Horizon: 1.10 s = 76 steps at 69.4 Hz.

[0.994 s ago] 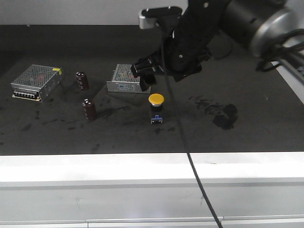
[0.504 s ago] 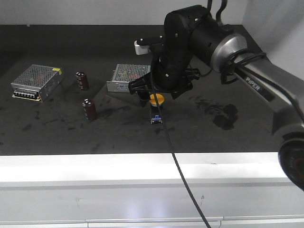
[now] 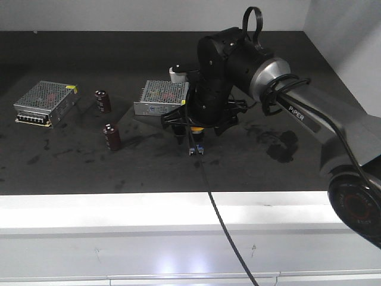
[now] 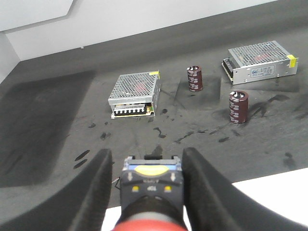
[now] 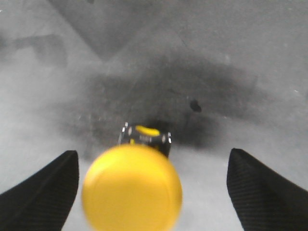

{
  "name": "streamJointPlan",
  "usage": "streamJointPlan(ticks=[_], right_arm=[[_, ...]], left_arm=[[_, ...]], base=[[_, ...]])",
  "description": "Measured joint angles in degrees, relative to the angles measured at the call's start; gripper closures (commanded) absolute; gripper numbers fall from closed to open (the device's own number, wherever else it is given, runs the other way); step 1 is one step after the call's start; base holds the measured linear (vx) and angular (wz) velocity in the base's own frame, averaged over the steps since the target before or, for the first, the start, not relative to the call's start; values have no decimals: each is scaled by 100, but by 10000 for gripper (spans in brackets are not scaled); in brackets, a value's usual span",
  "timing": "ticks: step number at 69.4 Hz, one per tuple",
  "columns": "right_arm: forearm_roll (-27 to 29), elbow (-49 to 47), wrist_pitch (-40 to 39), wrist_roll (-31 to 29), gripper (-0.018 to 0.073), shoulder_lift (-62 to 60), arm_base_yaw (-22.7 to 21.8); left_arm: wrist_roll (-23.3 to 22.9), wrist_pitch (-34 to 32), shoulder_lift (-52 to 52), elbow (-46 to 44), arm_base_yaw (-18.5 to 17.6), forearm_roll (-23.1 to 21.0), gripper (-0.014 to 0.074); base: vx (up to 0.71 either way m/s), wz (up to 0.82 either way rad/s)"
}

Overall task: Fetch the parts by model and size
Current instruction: 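Close the right gripper on the yellow button's base and lift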

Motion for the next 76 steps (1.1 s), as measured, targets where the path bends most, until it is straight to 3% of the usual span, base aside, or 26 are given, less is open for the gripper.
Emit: streamJointPlan(ticks=[14,26,36,48,76], right_arm=[[167,-1,-145,6,7,159,0],[179,-6,-158,12,112,184,0],[48,-12,-191,169,286,184,0],[-79,-12,-194,281,575,184,0],[-108,-12,-202,-48,568,178,0]], left_arm=[[0,0,0,0,0,0,603],[0,6,0,0,0,0,603],[0,10,0,0,0,0,603],[0,26,0,0,0,0,603],[5,84,0,0,0,0,603]], base=[[0,0],[0,0],[0,0],[0,0],[0,0]])
